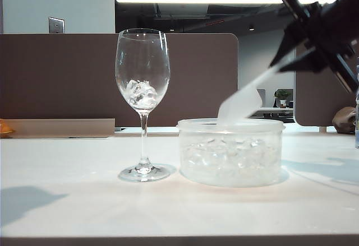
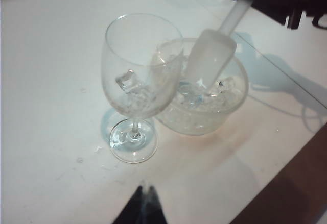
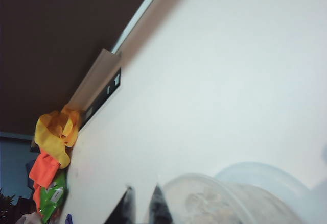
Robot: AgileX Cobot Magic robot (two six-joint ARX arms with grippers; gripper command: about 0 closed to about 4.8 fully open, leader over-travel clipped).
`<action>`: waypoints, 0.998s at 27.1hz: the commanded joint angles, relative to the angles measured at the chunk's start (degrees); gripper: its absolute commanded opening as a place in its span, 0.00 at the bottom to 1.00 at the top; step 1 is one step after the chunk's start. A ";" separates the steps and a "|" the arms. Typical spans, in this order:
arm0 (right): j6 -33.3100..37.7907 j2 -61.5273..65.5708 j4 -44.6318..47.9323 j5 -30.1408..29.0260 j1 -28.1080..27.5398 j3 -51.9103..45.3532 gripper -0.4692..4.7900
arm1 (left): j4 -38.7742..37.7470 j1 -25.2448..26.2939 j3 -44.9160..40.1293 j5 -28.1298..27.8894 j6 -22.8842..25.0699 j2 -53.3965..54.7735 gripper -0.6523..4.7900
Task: Pick up an ice shovel filled with ice cubes and pour the ice from the shovel into the glass.
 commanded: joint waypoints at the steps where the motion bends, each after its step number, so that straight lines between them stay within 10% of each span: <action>1: 3.41 1.01 8.52 0.09 0.02 -2.97 0.08 | 0.66 0.04 0.15 0.00 0.04 -0.11 0.11; 12: 11.37 11.43 24.09 -1.97 0.11 -5.84 0.08 | 0.68 0.02 0.15 0.02 0.04 -0.11 0.11; 21: 9.42 11.52 23.10 -1.38 -0.07 -5.86 0.74 | 0.68 0.02 0.15 0.02 0.04 -0.07 0.11; 27: 4.87 8.76 19.21 4.94 -1.38 -5.86 0.77 | 0.68 0.02 0.15 0.02 0.04 -0.07 0.11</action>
